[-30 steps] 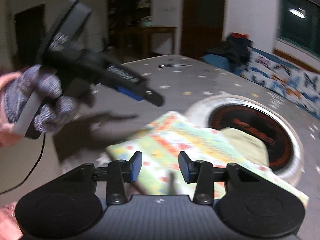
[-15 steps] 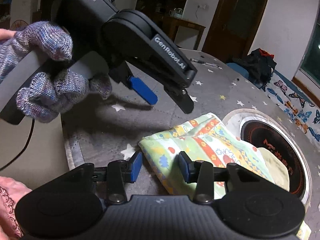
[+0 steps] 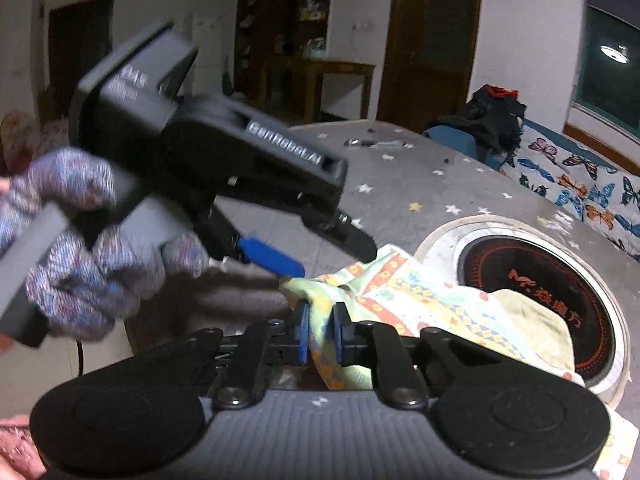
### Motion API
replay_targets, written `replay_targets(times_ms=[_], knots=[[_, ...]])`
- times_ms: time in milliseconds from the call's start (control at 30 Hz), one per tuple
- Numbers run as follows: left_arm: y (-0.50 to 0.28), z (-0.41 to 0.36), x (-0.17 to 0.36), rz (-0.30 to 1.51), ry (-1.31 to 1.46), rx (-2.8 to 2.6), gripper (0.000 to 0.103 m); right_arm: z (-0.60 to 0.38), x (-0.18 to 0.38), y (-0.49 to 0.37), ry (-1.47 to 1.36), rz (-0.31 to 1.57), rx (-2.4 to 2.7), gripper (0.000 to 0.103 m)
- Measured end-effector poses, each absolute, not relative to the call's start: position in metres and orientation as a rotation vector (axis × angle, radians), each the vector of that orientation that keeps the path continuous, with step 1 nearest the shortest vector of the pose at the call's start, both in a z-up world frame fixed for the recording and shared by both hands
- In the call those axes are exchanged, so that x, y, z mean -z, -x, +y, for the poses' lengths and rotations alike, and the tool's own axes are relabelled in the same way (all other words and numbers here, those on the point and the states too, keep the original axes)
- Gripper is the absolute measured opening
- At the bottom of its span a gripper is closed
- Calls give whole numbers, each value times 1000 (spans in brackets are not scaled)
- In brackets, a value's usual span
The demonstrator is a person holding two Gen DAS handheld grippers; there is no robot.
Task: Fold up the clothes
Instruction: 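Grasp the bundle edge with the left gripper and fold it over toward the right gripper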
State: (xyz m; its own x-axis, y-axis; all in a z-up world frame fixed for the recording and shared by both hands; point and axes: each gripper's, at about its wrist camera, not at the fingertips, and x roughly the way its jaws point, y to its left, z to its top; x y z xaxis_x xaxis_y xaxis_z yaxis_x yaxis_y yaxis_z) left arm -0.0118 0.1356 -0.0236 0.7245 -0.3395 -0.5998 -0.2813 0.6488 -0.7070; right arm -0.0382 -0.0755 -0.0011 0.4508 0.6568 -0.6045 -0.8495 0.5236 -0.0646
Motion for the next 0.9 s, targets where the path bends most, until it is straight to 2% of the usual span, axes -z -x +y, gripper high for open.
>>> replay_targets(times_ms=[367, 433, 500, 600, 700, 800, 900], knots=[[-13, 118, 35, 847, 968, 123, 68, -97, -18, 41, 293, 531, -946, 9], [-16, 115, 37, 850, 967, 135, 60, -99, -19, 43, 283, 536, -949, 9], [-20, 114, 39, 859, 961, 143, 40, -99, -16, 43, 279, 546, -957, 9], [-23, 113, 42, 870, 954, 147, 21, -99, -12, 43, 267, 564, -965, 10], [-24, 112, 43, 869, 923, 143, 14, -104, -10, 40, 233, 589, -969, 14], [-24, 111, 43, 872, 898, 141, 13, -119, -12, 33, 185, 608, -949, 21], [-25, 110, 44, 877, 878, 133, 13, -141, -13, 23, 158, 617, -874, 21]])
